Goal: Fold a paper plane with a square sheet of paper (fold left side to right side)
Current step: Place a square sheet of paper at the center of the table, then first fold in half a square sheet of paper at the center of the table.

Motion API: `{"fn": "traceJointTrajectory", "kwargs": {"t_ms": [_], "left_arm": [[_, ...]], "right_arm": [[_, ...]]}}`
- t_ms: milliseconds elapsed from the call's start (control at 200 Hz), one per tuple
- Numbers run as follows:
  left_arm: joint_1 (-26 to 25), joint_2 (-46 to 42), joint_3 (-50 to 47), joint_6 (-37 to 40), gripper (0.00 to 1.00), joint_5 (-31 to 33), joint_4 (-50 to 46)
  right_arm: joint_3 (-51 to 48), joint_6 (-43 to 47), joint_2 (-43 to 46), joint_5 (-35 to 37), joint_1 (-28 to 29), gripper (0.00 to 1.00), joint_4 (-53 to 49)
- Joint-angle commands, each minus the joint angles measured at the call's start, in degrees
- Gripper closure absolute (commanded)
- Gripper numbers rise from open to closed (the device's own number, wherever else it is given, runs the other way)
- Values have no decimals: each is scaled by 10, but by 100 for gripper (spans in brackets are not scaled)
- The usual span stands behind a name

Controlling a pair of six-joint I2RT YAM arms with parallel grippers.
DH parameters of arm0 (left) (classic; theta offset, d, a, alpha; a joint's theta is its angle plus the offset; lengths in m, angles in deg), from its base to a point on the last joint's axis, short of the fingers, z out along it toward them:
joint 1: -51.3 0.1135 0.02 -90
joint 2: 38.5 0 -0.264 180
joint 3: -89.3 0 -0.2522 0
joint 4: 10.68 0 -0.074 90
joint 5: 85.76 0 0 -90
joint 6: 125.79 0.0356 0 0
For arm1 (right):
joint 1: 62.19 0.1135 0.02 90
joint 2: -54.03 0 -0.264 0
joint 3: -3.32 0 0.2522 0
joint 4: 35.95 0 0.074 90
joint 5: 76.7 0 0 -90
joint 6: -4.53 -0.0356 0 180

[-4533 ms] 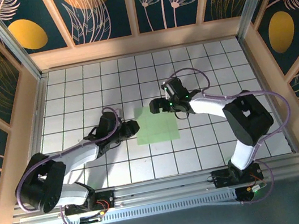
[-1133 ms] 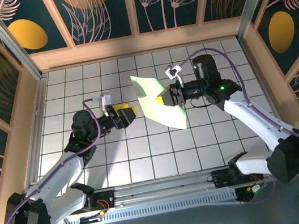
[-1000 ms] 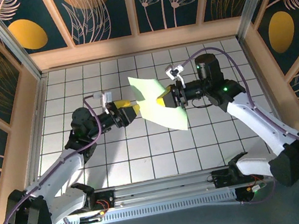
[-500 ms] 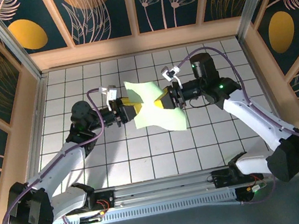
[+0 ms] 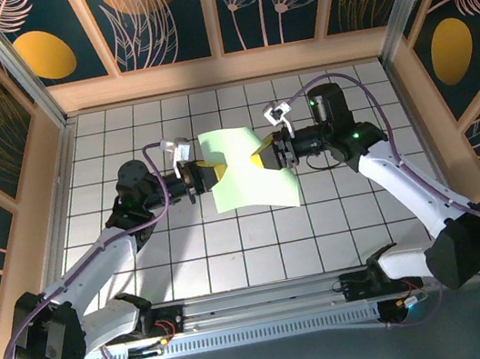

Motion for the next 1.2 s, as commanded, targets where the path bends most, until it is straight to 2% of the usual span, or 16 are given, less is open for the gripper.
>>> {"fn": "traceJointTrajectory", "kwargs": {"t_ms": [0,270,380,485,571,706,796,1006,1116,1196], "left_arm": [[-1,6,-7,-4,100,32,-27],[-1,84,-23,-63,100,62,-102],[-1,139,-27,-75,100,64,-124],[-1,191,-20,-69,100,74,-147],[-1,226,-3,-57,100,91,-178],[-1,254,20,-44,100,114,-214],[-1,268,36,-27,100,134,-246],[-1,280,42,-24,100,133,-255],[-1,278,43,-23,100,137,-260],[-2,278,46,-21,100,139,-265]], "right_arm": [[-5,-15,6,53,-11,58,8],[-75,-103,-12,133,-60,36,59],[-129,-153,-22,176,-63,33,108],[-174,-196,-43,206,-67,33,149],[-202,-220,-58,219,-66,39,178],[-225,-233,-77,227,-64,52,192],[-228,-232,-92,243,-61,65,182],[-215,-227,-155,263,-27,89,175],[-207,-233,-182,273,-13,100,180],[-202,-236,-197,284,-3,100,183]]}}
